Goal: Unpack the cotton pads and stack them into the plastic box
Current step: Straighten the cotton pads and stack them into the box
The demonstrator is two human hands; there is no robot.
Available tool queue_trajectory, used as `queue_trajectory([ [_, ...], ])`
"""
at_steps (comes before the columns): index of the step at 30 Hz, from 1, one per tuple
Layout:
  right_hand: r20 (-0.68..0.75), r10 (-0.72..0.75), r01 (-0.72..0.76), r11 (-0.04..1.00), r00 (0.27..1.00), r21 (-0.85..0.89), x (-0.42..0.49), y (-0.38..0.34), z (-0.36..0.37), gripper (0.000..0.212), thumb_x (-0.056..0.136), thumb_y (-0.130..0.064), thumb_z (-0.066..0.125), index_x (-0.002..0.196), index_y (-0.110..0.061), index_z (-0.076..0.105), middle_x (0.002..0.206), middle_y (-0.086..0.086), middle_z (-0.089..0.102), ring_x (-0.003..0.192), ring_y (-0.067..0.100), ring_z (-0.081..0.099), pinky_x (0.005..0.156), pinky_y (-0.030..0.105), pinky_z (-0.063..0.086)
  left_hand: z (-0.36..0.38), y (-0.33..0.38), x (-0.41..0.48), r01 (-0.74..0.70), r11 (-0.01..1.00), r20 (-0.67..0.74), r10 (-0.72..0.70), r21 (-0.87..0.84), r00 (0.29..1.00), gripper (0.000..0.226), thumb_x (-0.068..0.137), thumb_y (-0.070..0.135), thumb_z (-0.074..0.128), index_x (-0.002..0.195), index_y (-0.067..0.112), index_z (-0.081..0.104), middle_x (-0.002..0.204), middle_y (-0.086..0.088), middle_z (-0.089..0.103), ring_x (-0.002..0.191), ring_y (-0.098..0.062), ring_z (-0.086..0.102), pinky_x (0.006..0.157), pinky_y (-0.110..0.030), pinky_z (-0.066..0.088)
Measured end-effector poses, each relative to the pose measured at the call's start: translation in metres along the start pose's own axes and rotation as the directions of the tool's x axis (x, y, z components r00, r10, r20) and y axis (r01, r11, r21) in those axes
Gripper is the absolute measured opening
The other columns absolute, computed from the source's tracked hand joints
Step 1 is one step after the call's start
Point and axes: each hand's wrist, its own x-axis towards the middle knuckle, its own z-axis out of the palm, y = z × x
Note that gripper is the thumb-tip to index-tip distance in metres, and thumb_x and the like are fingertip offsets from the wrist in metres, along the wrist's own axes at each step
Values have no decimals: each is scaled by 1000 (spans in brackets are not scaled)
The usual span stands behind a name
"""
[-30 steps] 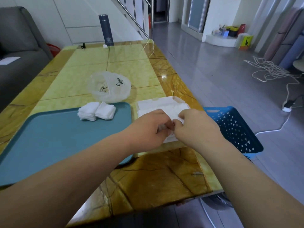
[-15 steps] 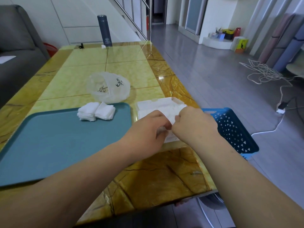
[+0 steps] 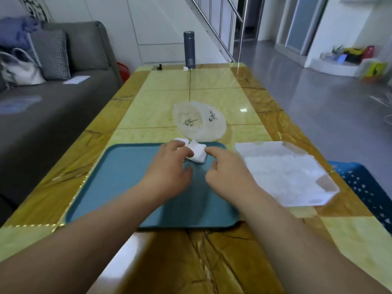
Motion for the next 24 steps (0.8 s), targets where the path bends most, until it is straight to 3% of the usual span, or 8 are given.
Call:
queue_trajectory([
  [3, 34, 35, -35, 999, 999, 10, 17, 2, 21, 56, 87, -2, 48, 141, -14, 52, 138, 6, 59, 122, 28, 58, 100, 40, 50, -6, -11, 21, -10, 984, 116, -11, 177, 993, 57, 93, 30, 63, 148, 26, 49, 167, -6, 26, 153, -28, 19, 122, -41, 26],
  [6, 28, 25, -25, 1000, 999, -7, 29, 8, 35, 65, 88, -3, 49, 151, -19, 46, 151, 2, 50, 135, 23, 50, 103, 32, 43, 2, -17, 44, -26, 967, 225, -32, 253, 974, 69, 95, 38, 57, 159, 33, 31, 171, -7, 13, 156, -32, 10, 126, -45, 17],
  [8, 5, 0, 0, 1000, 1000, 5, 34, 11, 38, 64, 87, -1, 49, 149, -19, 49, 150, 2, 50, 136, 20, 48, 100, 24, 38, 13, -20, 51, 2, 976, 277, -64, 216, 959, 66, 97, 37, 51, 159, 37, 28, 170, -8, 16, 154, -35, 14, 125, -48, 21],
  [13, -18, -29, 29, 999, 999, -14, 39, 21, 39, 64, 91, 1, 50, 153, -12, 41, 159, 5, 41, 148, 19, 34, 103, 9, 18, 22, -27, 41, -64, 981, 288, 9, 182, 958, 61, 87, 39, 30, 145, 31, 45, 155, 1, 41, 141, -32, 36, 116, -47, 35],
  [17, 97, 5, -2, 1000, 995, -29, 33, 19, 36, 61, 97, -12, 51, 156, -19, 39, 161, 0, 42, 147, 18, 39, 110, 19, 27, 8, -28, 7, -134, 984, 318, 90, 117, 944, 55, 97, 28, 46, 152, 30, 43, 162, 1, 36, 150, -29, 28, 124, -40, 23],
  [20, 153, -42, 60, 992, 987, -112, 23, 14, 35, 41, 99, -22, 53, 139, -23, 59, 138, -1, 64, 128, 21, 58, 104, 32, 46, -10, -24, -22, -143, 989, 357, 117, 47, 927, 58, 99, 18, 54, 153, 35, 44, 167, 2, 27, 155, -22, 20, 122, -25, 11],
  [22, 149, -88, 111, 983, 985, -149, 16, 9, 37, 25, 99, -28, 54, 118, -24, 70, 113, -2, 73, 108, 22, 65, 89, 34, 52, -22, -25, -36, -81, 996, 310, 85, -25, 947, 62, 96, 15, 58, 151, 38, 46, 169, 3, 24, 156, -20, 20, 121, -24, 14],
  [24, 129, -94, 115, 980, 987, -164, 11, 8, 40, 22, 99, -34, 57, 113, -24, 71, 104, -2, 72, 101, 22, 65, 83, 35, 52, -27, -28, -43, -8, 997, 210, 26, -83, 977, 61, 94, 14, 61, 150, 36, 49, 167, 3, 30, 154, -19, 26, 117, -22, 20],
])
